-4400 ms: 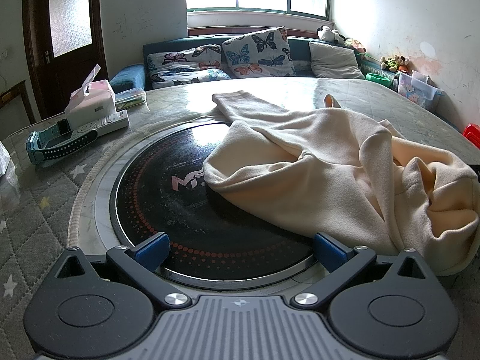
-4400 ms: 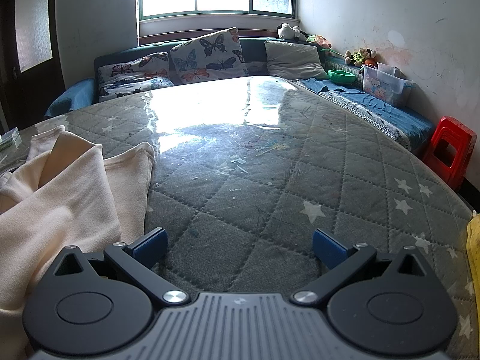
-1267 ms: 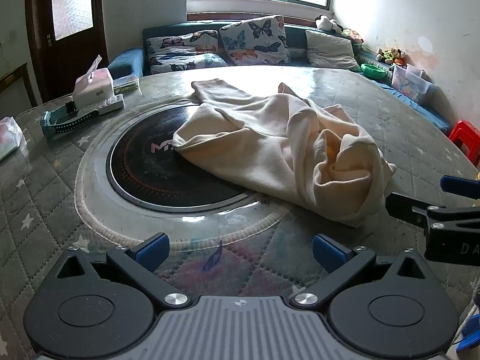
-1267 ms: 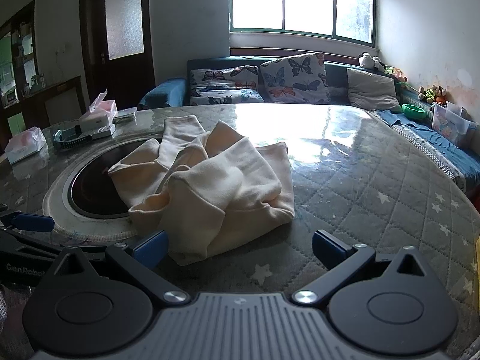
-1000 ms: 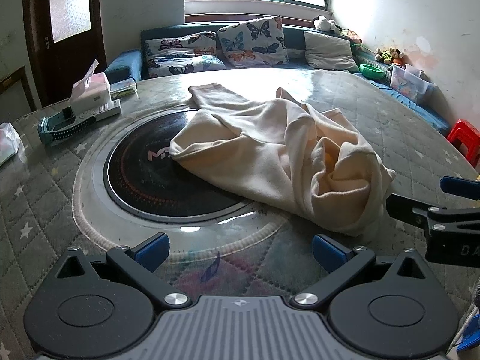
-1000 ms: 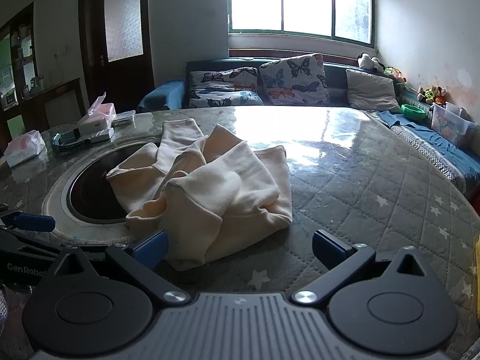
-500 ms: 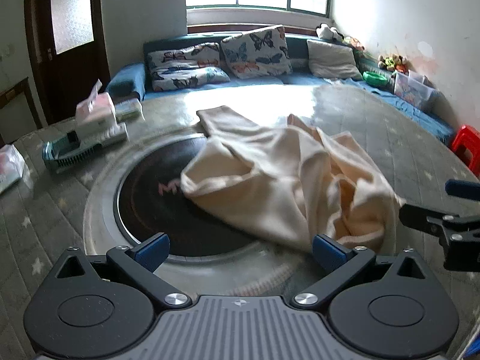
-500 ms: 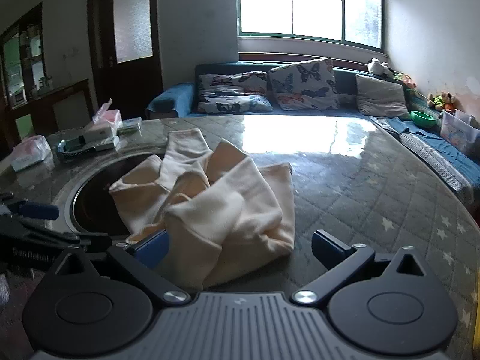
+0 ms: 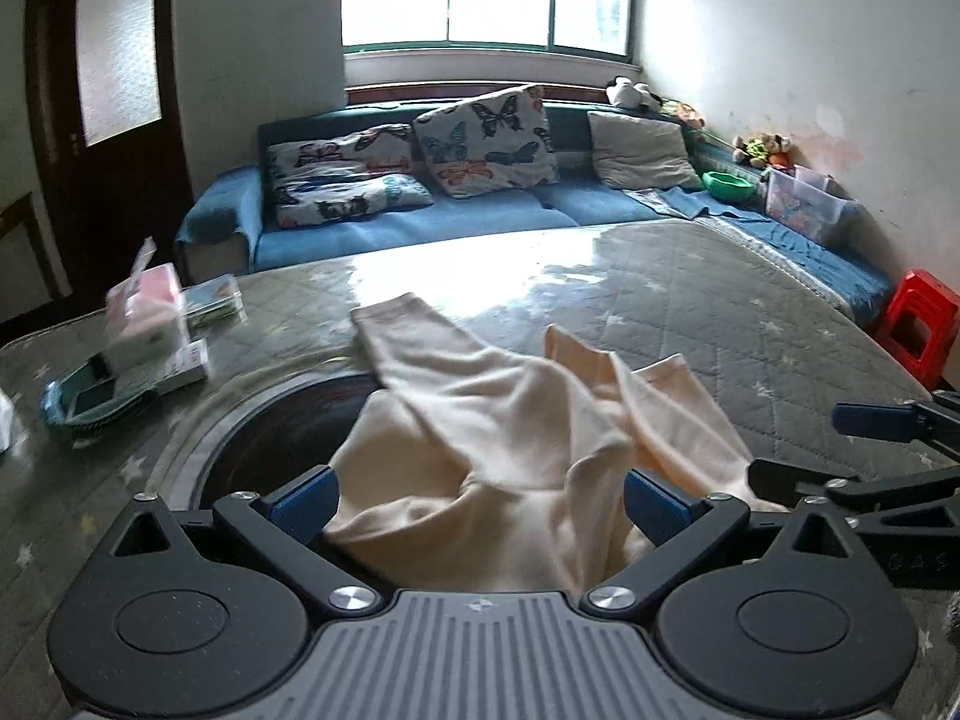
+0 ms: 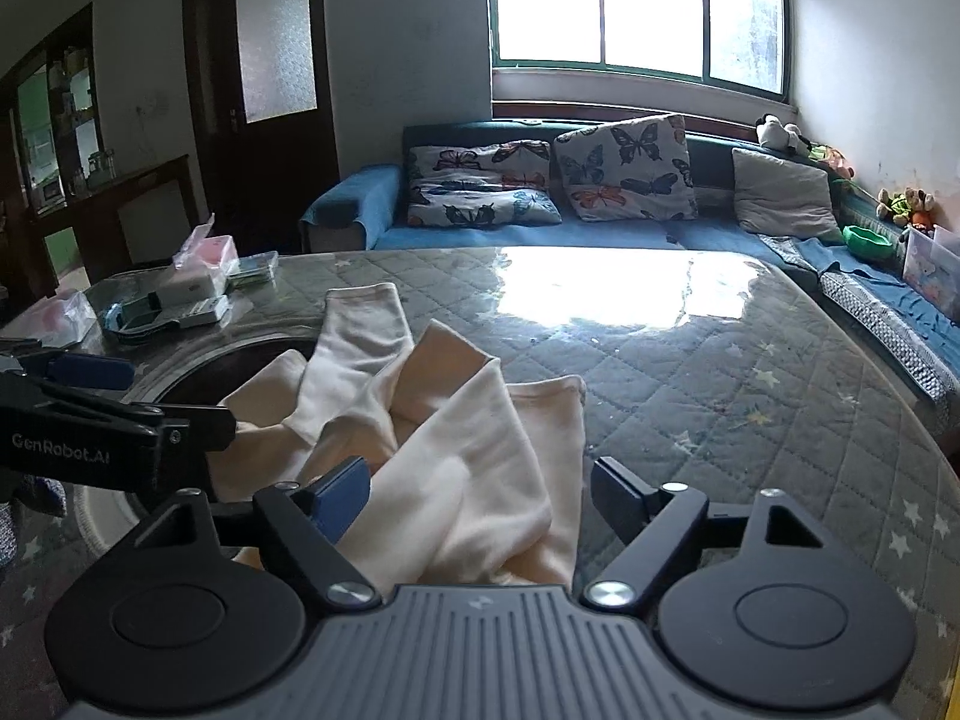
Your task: Fold clothes
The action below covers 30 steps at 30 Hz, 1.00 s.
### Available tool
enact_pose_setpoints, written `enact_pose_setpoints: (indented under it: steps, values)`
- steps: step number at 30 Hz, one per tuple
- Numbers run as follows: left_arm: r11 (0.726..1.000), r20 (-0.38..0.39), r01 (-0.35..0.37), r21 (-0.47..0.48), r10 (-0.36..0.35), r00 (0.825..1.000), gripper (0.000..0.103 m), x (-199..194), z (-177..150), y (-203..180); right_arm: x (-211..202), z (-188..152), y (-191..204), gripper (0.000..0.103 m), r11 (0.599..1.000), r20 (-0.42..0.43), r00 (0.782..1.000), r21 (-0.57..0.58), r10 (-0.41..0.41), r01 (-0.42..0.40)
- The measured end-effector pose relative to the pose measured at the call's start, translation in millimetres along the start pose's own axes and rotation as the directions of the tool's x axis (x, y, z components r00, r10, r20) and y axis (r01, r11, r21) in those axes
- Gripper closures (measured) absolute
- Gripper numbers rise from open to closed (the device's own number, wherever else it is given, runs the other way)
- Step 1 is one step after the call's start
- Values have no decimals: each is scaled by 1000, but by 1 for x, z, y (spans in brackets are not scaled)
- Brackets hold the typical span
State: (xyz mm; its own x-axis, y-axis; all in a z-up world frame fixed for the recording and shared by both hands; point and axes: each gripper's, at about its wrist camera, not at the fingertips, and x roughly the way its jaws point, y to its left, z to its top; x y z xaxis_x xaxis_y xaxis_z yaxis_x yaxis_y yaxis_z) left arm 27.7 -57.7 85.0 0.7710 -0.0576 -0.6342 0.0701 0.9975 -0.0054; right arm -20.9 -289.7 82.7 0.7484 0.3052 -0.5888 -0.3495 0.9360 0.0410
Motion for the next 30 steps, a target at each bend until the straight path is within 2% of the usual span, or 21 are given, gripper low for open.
enact_pose_setpoints:
  steps: [6,8,12,15,18,20,23,30]
  values:
    - [998,-5,39,53,-39,999,9,18,7,-15,14,3,-10,23,1000,-16,1000,3,-16,16]
    - [997,-15,51,63,-50,999,18,25,9,-18,18,4,-14,24,1000,-21,1000,8,-23,24]
    - [994,-35,87,71,-85,996,27,40,12,-19,25,7,-24,27,999,-32,999,19,-33,33]
    - [990,-49,119,73,-115,992,40,50,14,-20,31,10,-29,31,999,-39,999,18,-35,35]
    - [985,-78,152,78,-146,986,57,59,13,-21,38,15,-31,33,1000,-47,999,18,-24,25]
    - [983,-97,166,82,-158,983,80,64,12,-22,45,19,-32,35,1000,-53,999,19,-14,15]
    - [982,-103,169,80,-160,982,94,67,8,-19,55,25,-33,39,1000,-63,998,22,10,-9]
    - [986,-85,158,56,-153,985,96,63,4,-7,83,32,-25,49,999,-105,993,4,53,-53]
